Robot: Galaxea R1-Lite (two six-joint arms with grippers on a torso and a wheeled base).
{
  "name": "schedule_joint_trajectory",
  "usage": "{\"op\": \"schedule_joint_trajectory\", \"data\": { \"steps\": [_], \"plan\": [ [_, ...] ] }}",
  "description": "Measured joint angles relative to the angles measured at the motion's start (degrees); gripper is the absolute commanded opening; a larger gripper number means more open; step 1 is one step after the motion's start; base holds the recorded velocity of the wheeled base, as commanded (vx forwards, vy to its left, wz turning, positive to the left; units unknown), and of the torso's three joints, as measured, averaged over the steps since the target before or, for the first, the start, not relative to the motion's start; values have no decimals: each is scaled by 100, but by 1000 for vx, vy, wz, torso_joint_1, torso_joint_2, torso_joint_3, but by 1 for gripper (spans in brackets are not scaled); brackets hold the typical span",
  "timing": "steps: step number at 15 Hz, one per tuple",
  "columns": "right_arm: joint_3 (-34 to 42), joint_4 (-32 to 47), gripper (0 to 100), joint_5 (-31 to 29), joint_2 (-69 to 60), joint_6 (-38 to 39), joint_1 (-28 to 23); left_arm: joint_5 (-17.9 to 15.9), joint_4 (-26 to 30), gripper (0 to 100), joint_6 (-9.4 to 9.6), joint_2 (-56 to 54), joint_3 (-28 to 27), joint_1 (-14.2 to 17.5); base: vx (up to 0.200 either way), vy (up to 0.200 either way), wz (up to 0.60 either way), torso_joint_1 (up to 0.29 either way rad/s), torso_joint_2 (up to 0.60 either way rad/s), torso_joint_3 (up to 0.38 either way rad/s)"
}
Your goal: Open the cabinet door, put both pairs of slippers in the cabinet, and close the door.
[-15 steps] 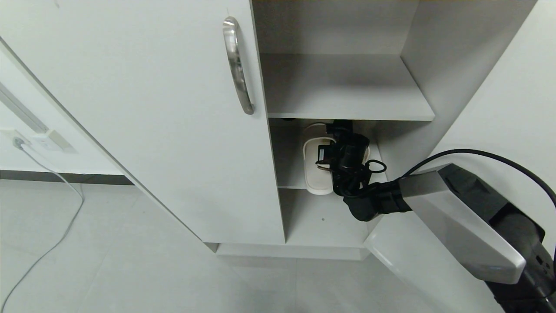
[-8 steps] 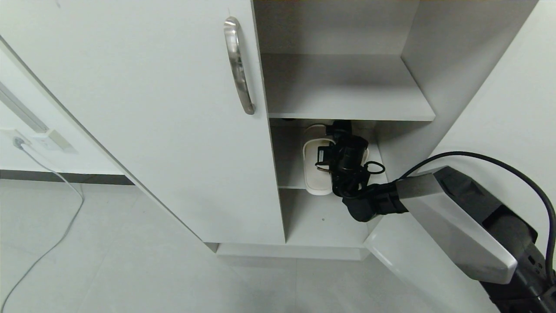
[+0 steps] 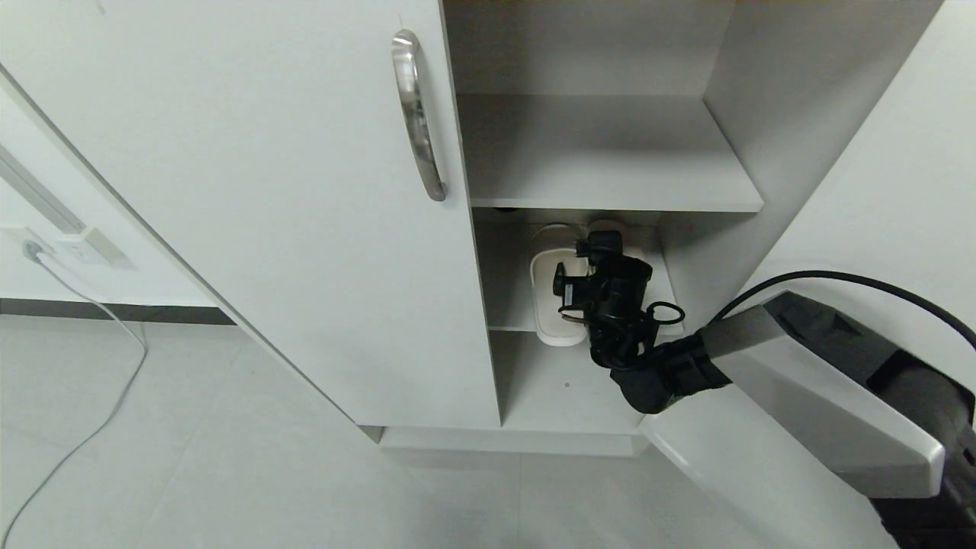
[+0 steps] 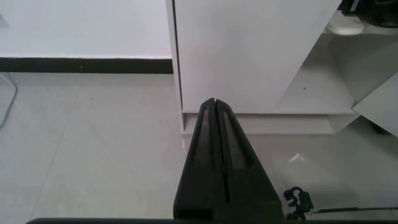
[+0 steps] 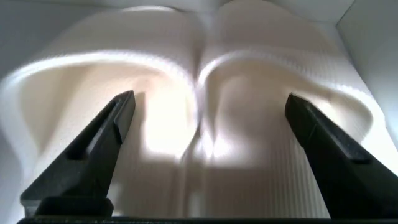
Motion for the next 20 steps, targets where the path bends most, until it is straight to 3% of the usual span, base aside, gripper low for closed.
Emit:
{"op": "schedule_joint_trajectory", "data": {
  "steps": [4, 7, 9, 18, 20],
  "plan": [
    [1783, -824, 100, -9, -870, -16, 282, -2, 0, 0, 11, 0, 0, 0, 0, 0, 0, 0, 0, 0],
    [3533, -1523, 100, -17, -1629, -2, 699, -7, 0, 0, 16, 0, 0, 0, 0, 0, 0, 0, 0, 0],
    [4233, -1844, 100, -61, -2074, 9, 1045, -13, 0, 0, 54, 0, 0, 0, -100, 0, 0, 1, 1, 4],
    [4729, -1890, 100, -69, -2522, 74, 1200, -29, 0, 0, 60, 7, 0, 0, -200, 0, 0, 2, 2, 2],
    [4770, -1888, 100, -69, -2536, 79, 1202, -27, 0, 0, 55, 5, 0, 0, 0, 0, 0, 0, 0, 0]
  ]
}}
